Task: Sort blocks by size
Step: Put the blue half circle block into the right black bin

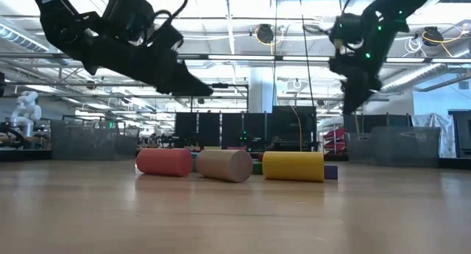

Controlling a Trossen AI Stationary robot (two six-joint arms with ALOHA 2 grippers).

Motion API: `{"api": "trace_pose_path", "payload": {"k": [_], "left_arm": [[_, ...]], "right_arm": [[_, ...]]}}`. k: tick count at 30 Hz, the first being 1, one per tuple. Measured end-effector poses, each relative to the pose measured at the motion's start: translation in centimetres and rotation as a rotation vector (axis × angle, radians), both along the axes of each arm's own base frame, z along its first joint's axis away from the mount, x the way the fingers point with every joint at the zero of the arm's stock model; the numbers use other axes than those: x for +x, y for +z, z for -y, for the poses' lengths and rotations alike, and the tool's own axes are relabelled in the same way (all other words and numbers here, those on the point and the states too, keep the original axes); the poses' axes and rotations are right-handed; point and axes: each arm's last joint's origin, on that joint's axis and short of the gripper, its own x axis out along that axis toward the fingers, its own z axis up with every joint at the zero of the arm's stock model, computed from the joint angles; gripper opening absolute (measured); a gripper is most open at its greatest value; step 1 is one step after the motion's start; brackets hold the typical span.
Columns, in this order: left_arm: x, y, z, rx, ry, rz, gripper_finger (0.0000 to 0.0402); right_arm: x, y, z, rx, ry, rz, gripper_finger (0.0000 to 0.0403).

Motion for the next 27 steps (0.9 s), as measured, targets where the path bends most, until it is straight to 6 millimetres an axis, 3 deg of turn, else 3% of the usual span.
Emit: {"api": "trace_pose_path", "payload": {"k": [7, 14, 21, 27], "left_arm": [[0.5, -0.2, 0.0, 0.001, -0.042, 0.043, 0.0180], [1.2, -2.2, -0.5, -0.002, -0.026, 0.012, 0.0180], [1.0, -3.3, -1.2, -0.016, -0.003, -0.058, 0.0180], [0.9, -3.3, -1.5, -0.022, 0.011, -0.063, 0.0180]], "right_arm": [[4.5, 0.3, -2.4, 0.000, 0.237, 0.216, 0.0185], [9.7, -2.2, -4.6, -0.040, 0.397, 0.281, 0.0185], [12.5, -4.3, -5.3, -0.057, 0.439, 0.330, 0.0185], [14.3, -6.5, -4.4, -0.099, 0.363, 0.369, 0.0185]]}}
